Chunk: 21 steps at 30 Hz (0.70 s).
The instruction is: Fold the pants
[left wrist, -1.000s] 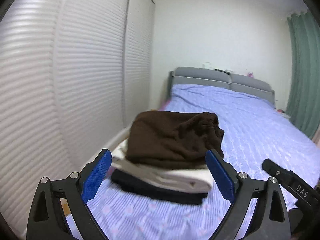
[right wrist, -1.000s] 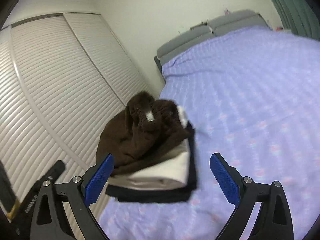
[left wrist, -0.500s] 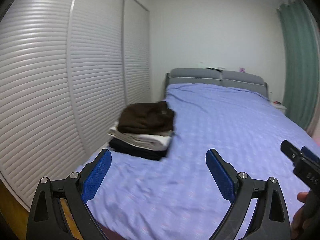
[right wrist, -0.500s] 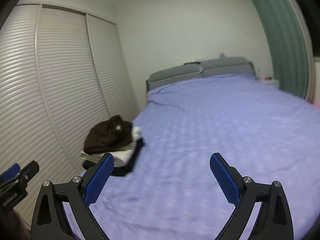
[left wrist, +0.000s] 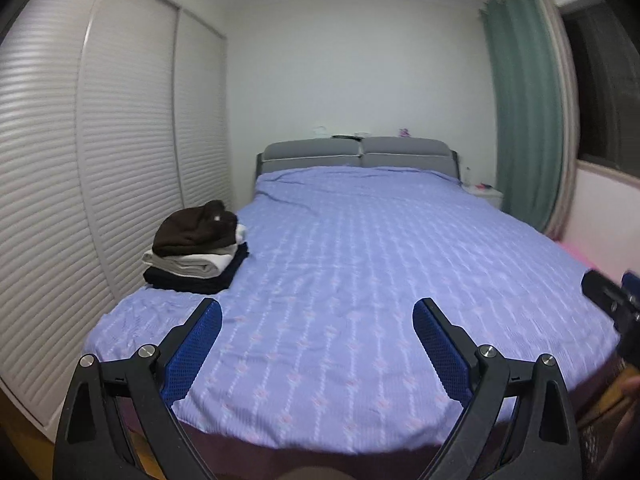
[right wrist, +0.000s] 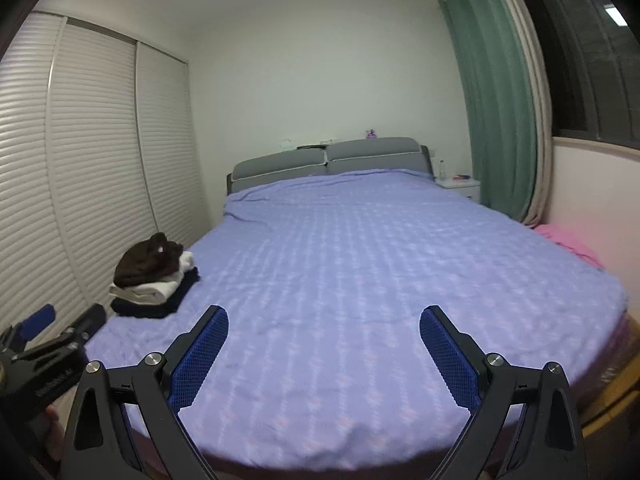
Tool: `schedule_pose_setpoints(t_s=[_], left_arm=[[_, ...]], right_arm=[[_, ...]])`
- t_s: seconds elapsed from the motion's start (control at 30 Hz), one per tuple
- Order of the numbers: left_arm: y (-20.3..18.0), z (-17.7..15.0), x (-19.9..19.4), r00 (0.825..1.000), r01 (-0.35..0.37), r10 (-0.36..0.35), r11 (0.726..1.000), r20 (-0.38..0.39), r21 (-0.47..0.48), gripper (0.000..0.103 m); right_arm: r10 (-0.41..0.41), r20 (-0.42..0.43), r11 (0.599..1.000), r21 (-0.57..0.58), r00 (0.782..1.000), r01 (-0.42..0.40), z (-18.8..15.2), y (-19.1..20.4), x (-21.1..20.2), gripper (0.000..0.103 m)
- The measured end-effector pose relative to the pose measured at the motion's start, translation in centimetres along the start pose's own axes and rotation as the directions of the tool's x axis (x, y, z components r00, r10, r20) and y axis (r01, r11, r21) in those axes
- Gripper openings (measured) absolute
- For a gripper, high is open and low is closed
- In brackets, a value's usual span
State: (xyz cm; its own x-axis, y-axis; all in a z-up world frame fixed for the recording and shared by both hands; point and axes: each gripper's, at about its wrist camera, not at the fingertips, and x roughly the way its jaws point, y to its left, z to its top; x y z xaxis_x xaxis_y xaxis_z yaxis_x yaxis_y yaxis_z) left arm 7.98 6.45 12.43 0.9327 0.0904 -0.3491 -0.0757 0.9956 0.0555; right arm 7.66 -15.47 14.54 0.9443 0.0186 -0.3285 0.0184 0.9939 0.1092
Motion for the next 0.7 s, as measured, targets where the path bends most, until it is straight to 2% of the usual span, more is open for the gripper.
schedule_pose_setpoints(t_s=[0.13, 0.33, 0.5, 0.57, 0.7], left_arm=[[-2.6, -1.0, -3.7, 1.0, 0.01, -0.011, 0.999, 0.014, 0.04, 0.098], [-4.7, -1.9, -8.0, 0.999, 0.018, -0.021, 0.998, 0.046, 0.055, 0.1], [-5.5, -2.7, -9.4, 0.999, 0.022, -0.022, 0.999, 0.024, 0.03, 0.1], [-5.1, -3.2, -10.3, 1.0, -0.003, 0.003, 1.0, 0.031, 0.009, 0.1], [-4.6, -4.4, -10.6, 1.0, -0.005, 0.005, 1.0, -0.009, -0.008, 0.1]], right_arm=[[-0.033, 0.042, 0.999, -0.027, 0.999, 0.034, -0.9, -2.5, -4.1, 0.098], [-0.046, 0.06, 0.999, -0.001, 0.997, 0.046, -1.9, -5.5, -8.7, 0.098], [-0.045, 0.074, 0.999, -0.013, 0.996, 0.046, -2.2, -5.8, -10.7, 0.101], [-0.043, 0.088, 0.999, -0.024, 0.995, 0.045, -2.2, -6.0, -11.5, 0.101], [-0.027, 0.079, 0.999, -0.036, 0.997, 0.03, -2.6, -6.1, -12.3, 0.101]])
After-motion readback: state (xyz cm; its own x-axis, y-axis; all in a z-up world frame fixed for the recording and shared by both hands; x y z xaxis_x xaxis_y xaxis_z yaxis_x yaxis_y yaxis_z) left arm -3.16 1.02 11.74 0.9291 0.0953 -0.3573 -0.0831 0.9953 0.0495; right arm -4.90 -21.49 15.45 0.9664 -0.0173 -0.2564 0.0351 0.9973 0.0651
